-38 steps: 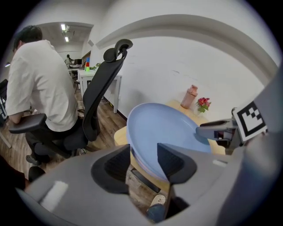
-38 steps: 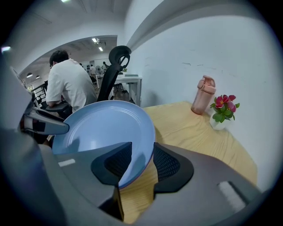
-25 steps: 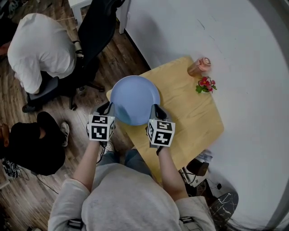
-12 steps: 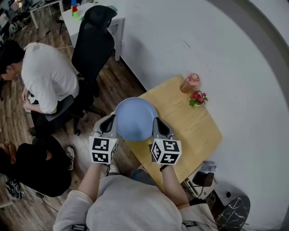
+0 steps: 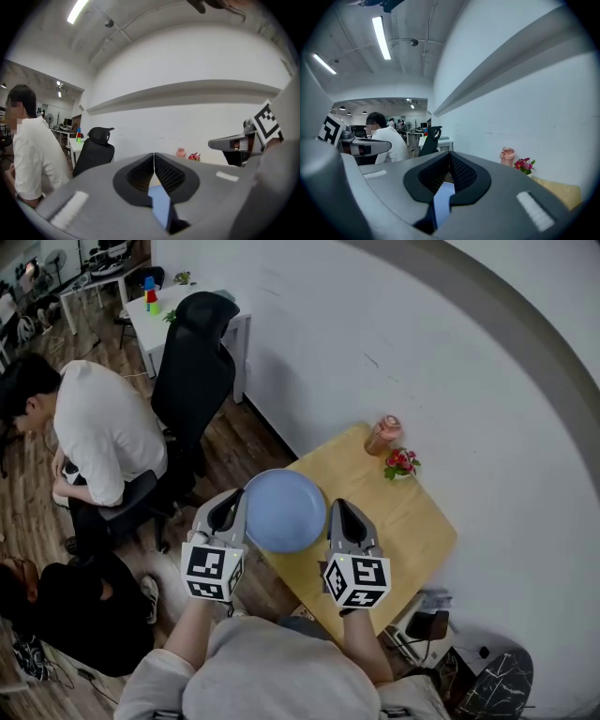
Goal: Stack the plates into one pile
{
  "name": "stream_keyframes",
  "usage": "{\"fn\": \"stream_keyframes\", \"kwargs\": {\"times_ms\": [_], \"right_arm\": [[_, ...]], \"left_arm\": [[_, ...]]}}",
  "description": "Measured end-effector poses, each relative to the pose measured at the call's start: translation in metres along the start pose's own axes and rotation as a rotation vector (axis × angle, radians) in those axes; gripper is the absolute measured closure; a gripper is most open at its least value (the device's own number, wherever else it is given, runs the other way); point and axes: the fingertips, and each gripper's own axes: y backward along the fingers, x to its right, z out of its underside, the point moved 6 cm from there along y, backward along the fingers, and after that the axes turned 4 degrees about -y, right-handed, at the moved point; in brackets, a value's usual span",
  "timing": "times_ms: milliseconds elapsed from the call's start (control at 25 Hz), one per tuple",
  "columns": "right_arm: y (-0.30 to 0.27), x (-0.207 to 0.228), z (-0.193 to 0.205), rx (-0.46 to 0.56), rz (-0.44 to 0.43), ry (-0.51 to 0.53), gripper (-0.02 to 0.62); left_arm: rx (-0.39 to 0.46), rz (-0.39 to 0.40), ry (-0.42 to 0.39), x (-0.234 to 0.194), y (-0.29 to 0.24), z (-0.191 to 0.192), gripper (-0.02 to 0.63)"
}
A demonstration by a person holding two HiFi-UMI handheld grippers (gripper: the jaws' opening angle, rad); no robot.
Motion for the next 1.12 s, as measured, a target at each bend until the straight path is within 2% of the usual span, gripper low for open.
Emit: {"fn": "stream_keyframes", "kwargs": {"times_ms": [520,880,1120], "right_arm": [[0.053,0.000,-0.054,0.202,0.096,-0.005,0.591],[0.086,-0.011,-0.073,0.281,0.136,0.057,0.591],[0.105,-0.014,-0.075,0.305,0.177,0.061,0.591]], "left_arm": [[0.154,0.032,-0.026,-0.003,0.028,-0.059,0.543],[0.226,0.048,-0.038,-0.002,0.048,-0.082,0.543],[0.258,0.073,-0.039,0.000,0.057,-0.091,0.543]]}}
